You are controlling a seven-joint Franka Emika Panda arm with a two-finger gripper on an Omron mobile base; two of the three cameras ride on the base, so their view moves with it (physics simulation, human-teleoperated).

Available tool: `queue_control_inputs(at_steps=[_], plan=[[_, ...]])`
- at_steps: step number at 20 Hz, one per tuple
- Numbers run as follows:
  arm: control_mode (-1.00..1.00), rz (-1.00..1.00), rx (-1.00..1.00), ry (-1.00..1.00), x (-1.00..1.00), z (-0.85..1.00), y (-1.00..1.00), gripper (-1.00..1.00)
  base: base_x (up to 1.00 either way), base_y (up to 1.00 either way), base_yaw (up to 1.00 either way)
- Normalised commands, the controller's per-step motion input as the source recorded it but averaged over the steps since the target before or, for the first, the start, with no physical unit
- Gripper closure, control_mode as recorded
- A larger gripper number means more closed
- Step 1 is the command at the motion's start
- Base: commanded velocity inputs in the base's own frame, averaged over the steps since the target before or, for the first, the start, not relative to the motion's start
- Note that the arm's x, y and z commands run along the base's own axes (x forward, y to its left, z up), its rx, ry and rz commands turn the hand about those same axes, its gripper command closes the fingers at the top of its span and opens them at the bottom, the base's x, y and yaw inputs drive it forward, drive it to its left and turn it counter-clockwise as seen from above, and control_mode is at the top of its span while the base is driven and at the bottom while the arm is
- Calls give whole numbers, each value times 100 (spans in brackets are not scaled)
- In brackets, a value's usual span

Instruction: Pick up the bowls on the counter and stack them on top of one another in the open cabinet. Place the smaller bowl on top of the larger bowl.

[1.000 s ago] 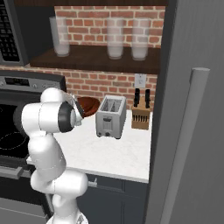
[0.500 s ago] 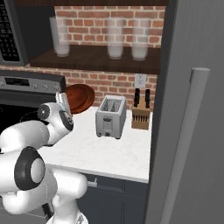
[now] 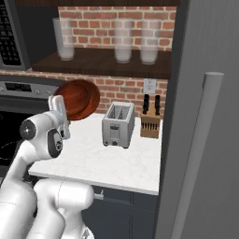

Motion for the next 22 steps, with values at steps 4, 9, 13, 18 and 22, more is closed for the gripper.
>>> queue_control_inputs(at_steps=[4,9,13,18,22], plan=[[-100,-6,8,0,-94,100,-21,100,0,0,0],[-100,-7,10,0,-52,100,-13,100,0,0,0],[-100,-4,9,1,-3,100,-1,100,0,0,0],[-100,-1,5,10,19,94,0,100,0,0,0],[-100,0,0,14,71,19,0,100,0,0,0]])
